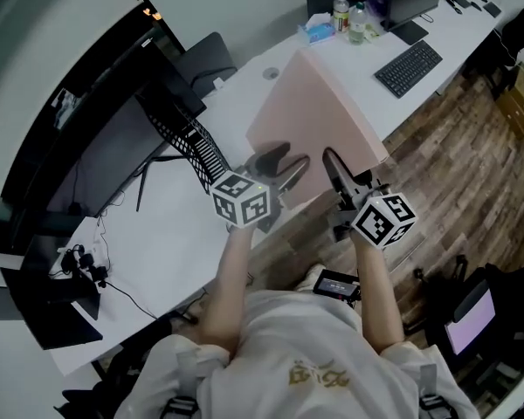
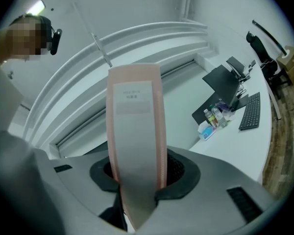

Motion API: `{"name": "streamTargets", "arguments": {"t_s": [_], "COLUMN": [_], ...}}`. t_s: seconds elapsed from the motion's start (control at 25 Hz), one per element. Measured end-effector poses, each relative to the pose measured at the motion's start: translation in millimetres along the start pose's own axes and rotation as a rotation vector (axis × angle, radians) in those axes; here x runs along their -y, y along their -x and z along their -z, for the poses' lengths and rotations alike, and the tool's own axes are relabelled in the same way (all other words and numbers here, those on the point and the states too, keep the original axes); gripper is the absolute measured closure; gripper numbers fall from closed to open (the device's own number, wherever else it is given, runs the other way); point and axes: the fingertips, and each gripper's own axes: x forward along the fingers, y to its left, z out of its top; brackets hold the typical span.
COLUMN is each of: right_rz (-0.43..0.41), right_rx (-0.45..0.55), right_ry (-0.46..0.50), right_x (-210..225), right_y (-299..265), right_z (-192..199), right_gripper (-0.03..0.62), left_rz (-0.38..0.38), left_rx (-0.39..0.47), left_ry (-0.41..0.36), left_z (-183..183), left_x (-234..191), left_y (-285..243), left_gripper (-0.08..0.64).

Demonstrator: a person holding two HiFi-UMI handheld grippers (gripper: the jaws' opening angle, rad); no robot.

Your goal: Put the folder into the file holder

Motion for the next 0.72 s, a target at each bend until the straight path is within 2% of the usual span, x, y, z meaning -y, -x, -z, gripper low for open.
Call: {"name": "streamTargets", "arguments": {"t_s": [0.36,0.72], "right_rz": [-0.023,-0.054], "right_rx": [-0.030,-0.047], "right_ry": [0.117,0.174], "right_x": [-48,-86], "right_y": [-19,-28], "right_z": [-6,-16], "right_gripper": [0.433,0.433], "left_rz": [0.003,0.009], "left_rx": [0.107,0.189], "left_ry": [0.034,0.058], "left_z": [-26,-49], "left_x": [-5,-3], "left_y": [36,65], "left_gripper": [0.325,0.325]}}
